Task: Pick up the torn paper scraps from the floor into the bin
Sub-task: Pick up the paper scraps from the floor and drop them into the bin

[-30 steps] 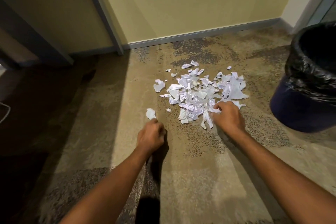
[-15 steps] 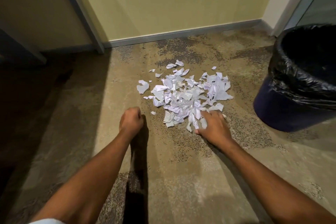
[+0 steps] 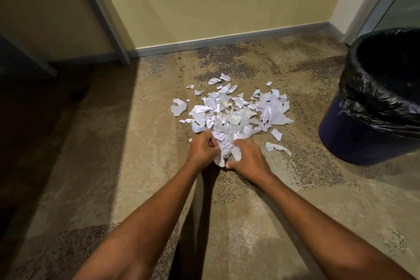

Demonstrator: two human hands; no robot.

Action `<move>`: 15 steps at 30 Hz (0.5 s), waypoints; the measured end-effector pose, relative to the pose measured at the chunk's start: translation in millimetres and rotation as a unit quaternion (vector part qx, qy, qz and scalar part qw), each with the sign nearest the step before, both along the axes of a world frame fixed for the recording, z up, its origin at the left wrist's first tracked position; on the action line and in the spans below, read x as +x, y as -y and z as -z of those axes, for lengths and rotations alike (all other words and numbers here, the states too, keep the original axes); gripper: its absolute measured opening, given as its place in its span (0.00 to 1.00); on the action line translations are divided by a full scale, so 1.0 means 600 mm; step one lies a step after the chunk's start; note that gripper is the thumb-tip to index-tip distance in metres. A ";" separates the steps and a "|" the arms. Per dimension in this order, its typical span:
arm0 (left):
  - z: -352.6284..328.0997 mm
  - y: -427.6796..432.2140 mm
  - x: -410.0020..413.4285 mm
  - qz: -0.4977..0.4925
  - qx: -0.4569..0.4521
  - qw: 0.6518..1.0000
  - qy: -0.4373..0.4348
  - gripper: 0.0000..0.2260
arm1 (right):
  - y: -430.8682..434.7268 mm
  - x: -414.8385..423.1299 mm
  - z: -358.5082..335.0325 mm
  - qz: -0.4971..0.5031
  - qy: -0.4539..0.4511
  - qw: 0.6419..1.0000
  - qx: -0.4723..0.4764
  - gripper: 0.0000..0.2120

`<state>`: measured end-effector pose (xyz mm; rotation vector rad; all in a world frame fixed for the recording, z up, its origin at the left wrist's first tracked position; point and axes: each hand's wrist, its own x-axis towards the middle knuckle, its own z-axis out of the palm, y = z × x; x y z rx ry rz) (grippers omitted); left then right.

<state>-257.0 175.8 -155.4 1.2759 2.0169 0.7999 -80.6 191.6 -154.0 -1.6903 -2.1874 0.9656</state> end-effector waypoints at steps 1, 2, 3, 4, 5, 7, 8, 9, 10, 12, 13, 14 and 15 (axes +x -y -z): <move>0.002 0.000 0.002 0.001 -0.003 1.000 0.005 0.07 | -0.001 -0.005 0.002 0.005 -0.017 1.000 -0.006 0.41; 0.002 0.001 0.004 0.001 -0.007 1.000 0.010 0.07 | -0.002 -0.011 0.002 0.011 -0.036 0.999 -0.014 0.42; 0.004 0.002 0.006 0.000 -0.007 1.000 0.020 0.07 | -0.002 -0.016 0.001 0.017 -0.056 0.998 -0.024 0.43; 0.007 0.005 0.009 -0.002 -0.007 0.999 0.038 0.06 | -0.003 -0.021 0.000 0.025 -0.073 0.996 -0.031 0.43; 0.013 0.008 0.012 -0.007 -0.002 0.998 0.061 0.06 | -0.004 -0.025 -0.001 0.034 -0.087 0.995 -0.036 0.44; 0.018 0.015 0.022 -0.028 0.006 0.994 0.109 0.05 | -0.007 -0.029 -0.003 0.044 -0.111 0.992 -0.044 0.41; 0.017 0.018 0.026 -0.038 0.010 0.991 0.127 0.04 | -0.007 -0.029 -0.002 0.043 -0.123 0.990 -0.046 0.37; 0.017 0.019 0.029 -0.044 0.013 0.989 0.144 0.04 | -0.007 -0.028 -0.003 0.042 -0.131 0.989 -0.050 0.33; 0.014 0.021 0.032 -0.047 0.012 0.985 0.164 0.04 | -0.006 -0.026 -0.003 0.042 -0.138 0.988 -0.055 0.30; 0.006 0.023 0.035 -0.049 0.005 0.976 0.210 0.04 | -0.004 -0.021 -0.007 0.051 -0.145 0.986 -0.062 0.27; 0.001 0.024 0.037 -0.049 0.002 0.972 0.231 0.03 | -0.003 -0.018 -0.011 0.057 -0.148 0.985 -0.066 0.27; -0.007 0.025 0.038 -0.051 0.002 0.968 0.244 0.04 | -0.003 -0.015 -0.017 0.061 -0.154 0.984 -0.069 0.26; -0.016 0.025 0.040 -0.050 0.005 0.966 0.253 0.04 | -0.005 -0.011 -0.025 0.060 -0.160 0.983 -0.069 0.26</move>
